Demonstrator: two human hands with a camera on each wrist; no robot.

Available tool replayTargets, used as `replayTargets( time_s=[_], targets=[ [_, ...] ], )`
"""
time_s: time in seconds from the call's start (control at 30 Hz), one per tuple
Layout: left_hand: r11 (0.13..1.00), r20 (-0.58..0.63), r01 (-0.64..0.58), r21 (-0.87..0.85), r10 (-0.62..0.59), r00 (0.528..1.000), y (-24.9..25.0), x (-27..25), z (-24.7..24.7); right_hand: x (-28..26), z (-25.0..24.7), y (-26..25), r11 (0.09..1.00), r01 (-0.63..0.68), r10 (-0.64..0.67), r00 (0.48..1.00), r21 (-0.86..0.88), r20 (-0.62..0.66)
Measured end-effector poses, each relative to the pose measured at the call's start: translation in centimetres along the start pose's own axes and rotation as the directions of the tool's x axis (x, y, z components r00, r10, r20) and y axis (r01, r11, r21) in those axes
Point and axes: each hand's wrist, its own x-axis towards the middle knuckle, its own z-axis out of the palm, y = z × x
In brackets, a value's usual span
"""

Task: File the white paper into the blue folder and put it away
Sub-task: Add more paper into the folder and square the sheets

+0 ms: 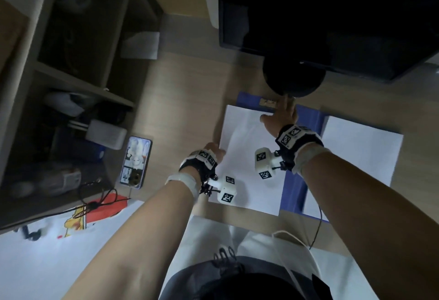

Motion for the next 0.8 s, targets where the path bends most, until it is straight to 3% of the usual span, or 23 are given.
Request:
replayTargets(
  time_s=[0.07, 0.17, 0.27, 0.4, 0.47, 0.6, 0.8],
  targets=[
    [1.000, -0.029, -0.006, 0.013, 0.007, 1.000, 0.2, -0.2, 0.2, -0.2, -0.5, 1.6, 0.994, -0.085, 0.088, 0.995, 0.067, -0.047],
    [1.000, -0.034, -0.007, 0.001, 0.007, 0.999, 0.5, -0.9, 0.1, -0.4, -1.2, 3.9, 0.981, -0.194, 0.193, 0.981, 0.008, 0.006],
    [1.000, -0.031, -0.020, -0.016, 0.019, 0.999, 0.4, -1.0, 0.1, -0.5, -1.6, 4.6, 0.982, -0.185, 0.186, 0.982, -0.048, 0.030],
    [0.990, 0.022, -0.030, -0.139, 0.033, 0.999, 0.6, -0.9, 0.1, -1.7, -1.7, 3.8, 0.976, -0.194, 0.202, 0.977, 0.101, -0.069],
    [0.984, -0.021, -0.070, -0.167, 0.067, 0.998, 0.7, 0.0, 0.1, -2.7, -1.4, 4.1, 0.956, -0.266, 0.279, 0.955, 0.123, -0.104],
    [0.994, -0.060, -0.084, -0.065, 0.080, 0.995, 0.2, 2.9, 0.7, -3.8, -0.3, 5.6, 0.877, -0.445, 0.458, 0.888, 0.181, -0.039],
    [0.994, -0.050, -0.111, 0.013, 0.111, 0.993, 2.9, -1.6, -0.4, -3.7, -1.0, 5.9, 0.891, -0.366, 0.344, 0.930, 0.269, 0.126]
  ],
)
